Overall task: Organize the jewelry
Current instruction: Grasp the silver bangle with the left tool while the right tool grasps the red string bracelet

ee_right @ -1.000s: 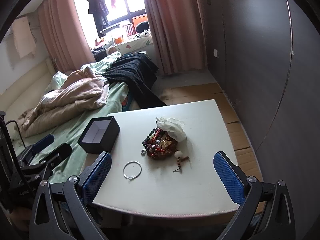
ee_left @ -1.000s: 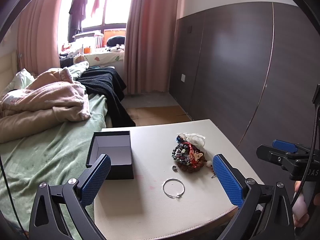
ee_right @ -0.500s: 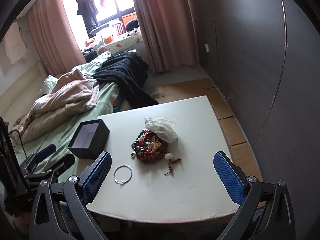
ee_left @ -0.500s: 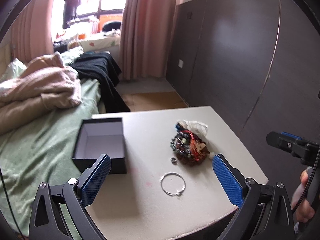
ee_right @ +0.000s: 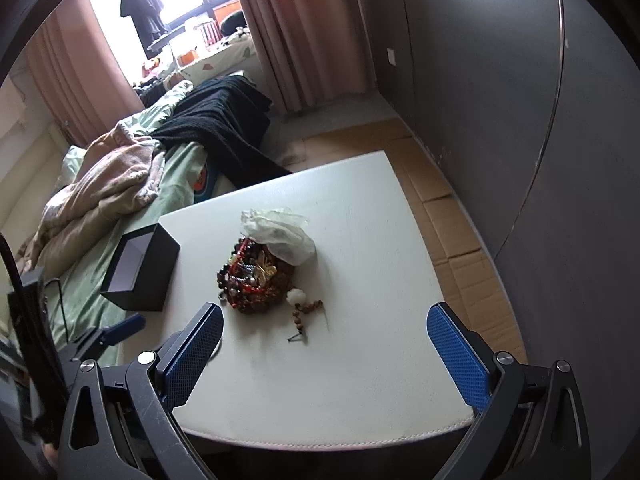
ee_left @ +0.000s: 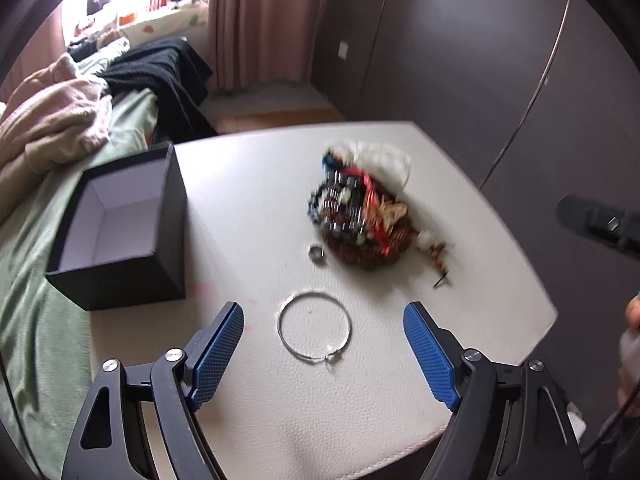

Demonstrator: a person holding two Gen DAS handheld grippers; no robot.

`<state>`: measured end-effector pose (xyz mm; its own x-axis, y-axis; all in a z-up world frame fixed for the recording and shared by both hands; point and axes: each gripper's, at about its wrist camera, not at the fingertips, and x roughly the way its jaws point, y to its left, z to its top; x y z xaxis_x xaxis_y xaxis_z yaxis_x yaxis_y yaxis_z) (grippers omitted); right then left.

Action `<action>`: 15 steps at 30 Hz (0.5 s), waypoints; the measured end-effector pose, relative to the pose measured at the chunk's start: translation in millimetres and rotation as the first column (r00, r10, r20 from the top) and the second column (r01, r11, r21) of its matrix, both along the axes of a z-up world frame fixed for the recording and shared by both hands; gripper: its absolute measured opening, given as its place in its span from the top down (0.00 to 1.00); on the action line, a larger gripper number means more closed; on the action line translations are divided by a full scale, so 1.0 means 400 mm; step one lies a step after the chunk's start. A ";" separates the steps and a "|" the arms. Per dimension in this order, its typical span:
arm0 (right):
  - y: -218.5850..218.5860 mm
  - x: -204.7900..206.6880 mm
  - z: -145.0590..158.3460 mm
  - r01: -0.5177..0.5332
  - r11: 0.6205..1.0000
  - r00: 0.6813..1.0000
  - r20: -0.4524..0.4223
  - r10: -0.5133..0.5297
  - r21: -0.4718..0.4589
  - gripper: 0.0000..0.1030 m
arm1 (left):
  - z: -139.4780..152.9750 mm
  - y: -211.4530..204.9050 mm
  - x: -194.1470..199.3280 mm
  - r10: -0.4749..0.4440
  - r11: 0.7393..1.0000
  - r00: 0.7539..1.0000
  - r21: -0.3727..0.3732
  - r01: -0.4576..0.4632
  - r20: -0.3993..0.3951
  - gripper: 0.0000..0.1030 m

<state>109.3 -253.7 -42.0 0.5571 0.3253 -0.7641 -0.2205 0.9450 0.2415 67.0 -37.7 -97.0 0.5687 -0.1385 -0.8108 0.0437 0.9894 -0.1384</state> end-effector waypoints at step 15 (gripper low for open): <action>-0.058 0.073 -0.093 0.049 0.998 0.983 -0.178 -0.054 -0.032 0.00 | -0.088 -0.041 0.056 -0.015 0.987 0.996 0.155 0.030 -0.093 0.47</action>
